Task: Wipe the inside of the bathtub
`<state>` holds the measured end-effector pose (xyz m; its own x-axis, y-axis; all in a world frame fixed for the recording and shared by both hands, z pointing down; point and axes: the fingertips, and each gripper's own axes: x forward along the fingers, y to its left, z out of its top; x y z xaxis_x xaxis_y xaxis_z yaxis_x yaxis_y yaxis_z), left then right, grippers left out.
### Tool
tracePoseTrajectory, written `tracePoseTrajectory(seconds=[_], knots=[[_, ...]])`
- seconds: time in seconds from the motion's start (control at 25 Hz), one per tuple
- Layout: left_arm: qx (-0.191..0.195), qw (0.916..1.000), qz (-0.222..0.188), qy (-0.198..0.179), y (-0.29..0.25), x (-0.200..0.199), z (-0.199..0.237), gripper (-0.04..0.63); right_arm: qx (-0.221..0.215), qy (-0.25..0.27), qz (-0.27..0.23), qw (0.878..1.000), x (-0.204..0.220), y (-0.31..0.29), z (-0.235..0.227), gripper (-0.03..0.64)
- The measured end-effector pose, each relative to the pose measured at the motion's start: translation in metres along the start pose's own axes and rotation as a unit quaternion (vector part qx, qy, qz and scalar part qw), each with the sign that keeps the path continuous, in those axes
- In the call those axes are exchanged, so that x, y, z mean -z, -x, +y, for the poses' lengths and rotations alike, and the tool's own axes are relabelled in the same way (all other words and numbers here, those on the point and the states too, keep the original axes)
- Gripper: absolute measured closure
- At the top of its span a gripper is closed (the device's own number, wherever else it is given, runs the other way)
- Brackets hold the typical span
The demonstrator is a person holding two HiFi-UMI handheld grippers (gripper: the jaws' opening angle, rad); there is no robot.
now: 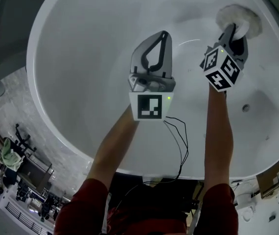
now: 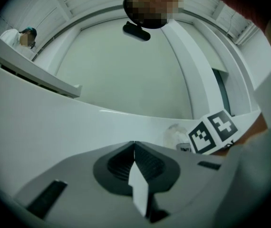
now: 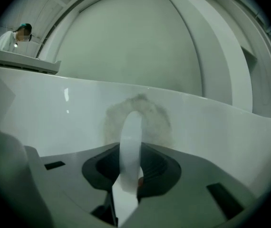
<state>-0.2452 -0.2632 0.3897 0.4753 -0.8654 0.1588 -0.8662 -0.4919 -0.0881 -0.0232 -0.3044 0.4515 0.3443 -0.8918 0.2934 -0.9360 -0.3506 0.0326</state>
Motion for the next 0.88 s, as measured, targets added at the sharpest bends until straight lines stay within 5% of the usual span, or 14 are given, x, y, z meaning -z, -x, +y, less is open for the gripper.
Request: tracePoseTrajectory(seconds=[0.44,0.88], knots=[[-0.031,0.9995,0.002,0.004,0.003,0.0,0.03,0.58,-0.027,-0.01,-0.01,1.0,-0.017,-0.012,0.047,0.525],[-0.013,0.9999,0.002,-0.005,0.016,-0.014,0.0,0.58,-0.098,0.04,-0.016,0.994,-0.027,0.019,0.065,0.526]])
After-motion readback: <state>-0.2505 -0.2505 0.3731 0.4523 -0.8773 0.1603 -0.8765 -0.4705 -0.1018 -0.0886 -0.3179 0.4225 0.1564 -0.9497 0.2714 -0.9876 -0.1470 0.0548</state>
